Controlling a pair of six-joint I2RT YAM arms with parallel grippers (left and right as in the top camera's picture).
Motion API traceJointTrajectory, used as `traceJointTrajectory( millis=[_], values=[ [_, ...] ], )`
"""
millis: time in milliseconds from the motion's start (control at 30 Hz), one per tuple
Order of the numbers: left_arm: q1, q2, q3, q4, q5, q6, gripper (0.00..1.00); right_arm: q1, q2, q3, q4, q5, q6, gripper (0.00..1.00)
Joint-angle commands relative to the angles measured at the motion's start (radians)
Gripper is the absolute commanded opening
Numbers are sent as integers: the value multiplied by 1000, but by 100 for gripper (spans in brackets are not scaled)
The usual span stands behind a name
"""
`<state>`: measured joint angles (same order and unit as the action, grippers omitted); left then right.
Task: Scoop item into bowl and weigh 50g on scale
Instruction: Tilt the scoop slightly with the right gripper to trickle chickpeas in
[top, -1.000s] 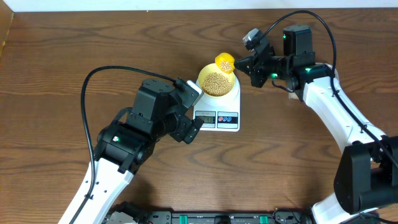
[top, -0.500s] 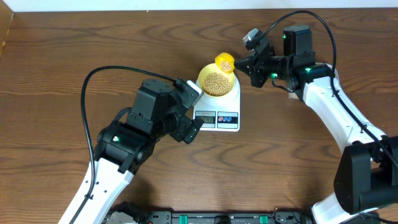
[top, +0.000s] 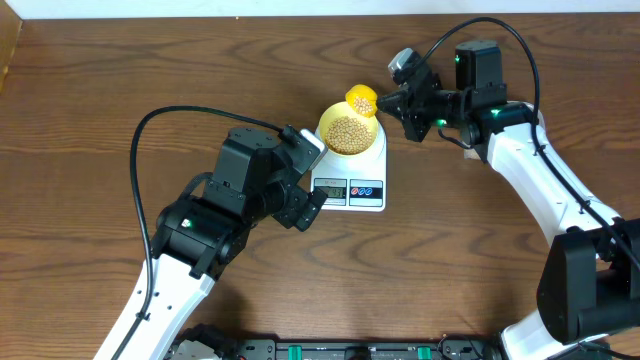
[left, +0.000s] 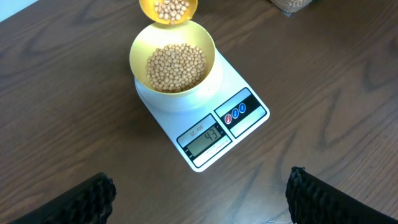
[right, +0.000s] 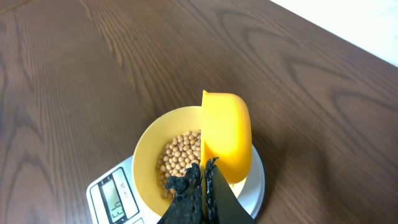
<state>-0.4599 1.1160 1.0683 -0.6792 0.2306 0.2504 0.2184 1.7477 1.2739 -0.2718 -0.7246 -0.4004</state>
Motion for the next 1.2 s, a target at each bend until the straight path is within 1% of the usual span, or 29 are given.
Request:
traceJointTrajectory(
  millis=[0,567,1167],
  values=[
    [5,-11,4,0,-3,-9,90,6,6,0,-2,-7,-51,1],
    [5,-11,4,0,-3,-9,90,6,6,0,-9,-7,-58,1],
    [5,-11,4,0,-3,-9,90,6,6,0,-9,-7,-121,1]
  ],
)
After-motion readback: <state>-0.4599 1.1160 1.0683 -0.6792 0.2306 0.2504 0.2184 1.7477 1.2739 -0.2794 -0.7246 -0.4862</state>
